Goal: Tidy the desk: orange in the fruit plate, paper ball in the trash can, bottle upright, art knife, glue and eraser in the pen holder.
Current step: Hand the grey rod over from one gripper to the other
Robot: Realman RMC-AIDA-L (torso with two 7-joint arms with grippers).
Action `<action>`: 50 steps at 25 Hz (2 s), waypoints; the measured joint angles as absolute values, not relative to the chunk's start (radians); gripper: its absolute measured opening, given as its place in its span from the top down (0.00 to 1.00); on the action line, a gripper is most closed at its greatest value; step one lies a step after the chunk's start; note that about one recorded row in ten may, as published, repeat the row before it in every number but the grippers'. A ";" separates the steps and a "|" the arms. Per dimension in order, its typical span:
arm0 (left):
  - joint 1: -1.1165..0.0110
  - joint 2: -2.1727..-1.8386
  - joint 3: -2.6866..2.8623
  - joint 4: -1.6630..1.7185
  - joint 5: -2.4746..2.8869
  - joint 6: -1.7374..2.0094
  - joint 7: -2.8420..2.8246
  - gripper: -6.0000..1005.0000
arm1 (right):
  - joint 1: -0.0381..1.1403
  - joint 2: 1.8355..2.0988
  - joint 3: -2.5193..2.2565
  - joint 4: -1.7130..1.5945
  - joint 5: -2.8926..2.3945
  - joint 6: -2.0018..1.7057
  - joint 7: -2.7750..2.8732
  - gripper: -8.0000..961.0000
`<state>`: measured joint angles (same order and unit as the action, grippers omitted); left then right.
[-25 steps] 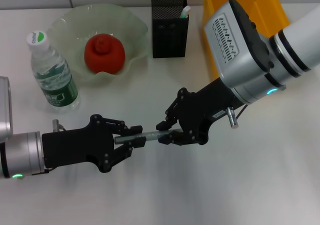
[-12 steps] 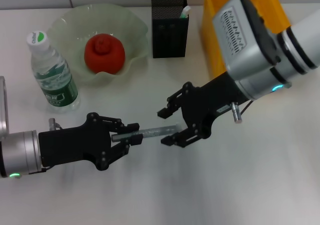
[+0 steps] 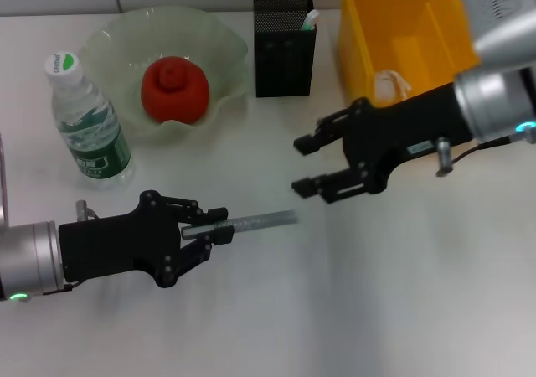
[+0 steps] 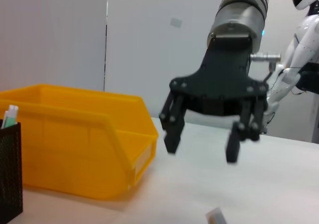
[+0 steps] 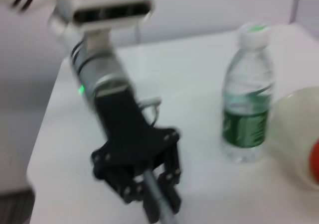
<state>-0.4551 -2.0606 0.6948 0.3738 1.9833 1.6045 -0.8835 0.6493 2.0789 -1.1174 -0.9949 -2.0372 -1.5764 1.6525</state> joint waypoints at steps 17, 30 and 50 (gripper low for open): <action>-0.448 -2.056 0.694 0.374 1.982 1.624 -0.887 0.81 | 0.600 2.049 -0.732 -0.805 -2.026 -1.700 1.896 0.37; -0.447 -2.059 0.694 0.386 1.983 1.660 -0.899 0.81 | 0.555 2.000 -0.704 -0.624 -2.030 -1.714 2.061 0.38; -0.460 -2.067 0.692 0.384 1.954 1.673 -0.899 0.80 | 0.630 1.947 -0.698 -0.417 -2.051 -1.710 2.143 0.47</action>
<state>-0.4600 -2.0675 0.6918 0.3837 1.9542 1.6728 -0.8993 0.6299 1.9466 -0.6979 -0.4171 -2.0515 -1.7101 2.1433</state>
